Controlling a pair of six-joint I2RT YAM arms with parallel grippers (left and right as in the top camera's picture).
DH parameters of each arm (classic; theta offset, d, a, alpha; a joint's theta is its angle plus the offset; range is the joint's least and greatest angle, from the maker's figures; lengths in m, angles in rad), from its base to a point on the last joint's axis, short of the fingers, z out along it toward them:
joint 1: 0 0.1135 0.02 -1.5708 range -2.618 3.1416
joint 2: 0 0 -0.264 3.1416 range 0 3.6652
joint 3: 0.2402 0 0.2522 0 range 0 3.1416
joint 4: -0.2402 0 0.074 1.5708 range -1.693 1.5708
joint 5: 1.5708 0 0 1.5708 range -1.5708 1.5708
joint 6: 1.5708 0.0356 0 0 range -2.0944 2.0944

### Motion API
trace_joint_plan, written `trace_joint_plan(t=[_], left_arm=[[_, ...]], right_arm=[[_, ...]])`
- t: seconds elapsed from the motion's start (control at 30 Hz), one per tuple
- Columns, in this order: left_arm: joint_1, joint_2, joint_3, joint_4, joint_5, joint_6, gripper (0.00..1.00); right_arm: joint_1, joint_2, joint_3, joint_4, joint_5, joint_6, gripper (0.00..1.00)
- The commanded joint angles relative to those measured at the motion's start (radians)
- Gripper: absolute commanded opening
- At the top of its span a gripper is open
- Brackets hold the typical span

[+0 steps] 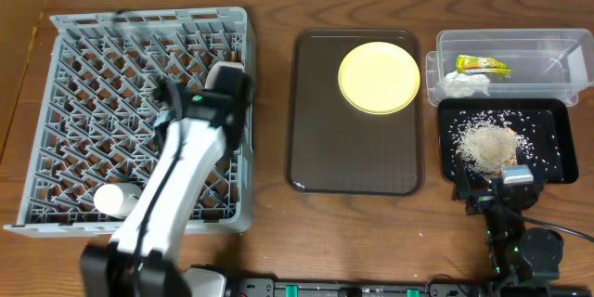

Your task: Sort waste into correct bins and load items into the dishwasher

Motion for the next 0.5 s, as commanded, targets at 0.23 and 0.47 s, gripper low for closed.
trace_joint_plan(t=[0.23,0.47], left_arm=[[-0.112,0.23,-0.001,-0.087,-0.229,-0.093,0.07],[-0.12,0.239,-0.001,-0.138,-0.274,-0.15,0.08]], right_arm=[[-0.008,-0.005,-0.004,0.0,0.006,-0.01,0.99],[-0.008,-0.005,-0.004,0.0,0.006,-0.01,0.99]])
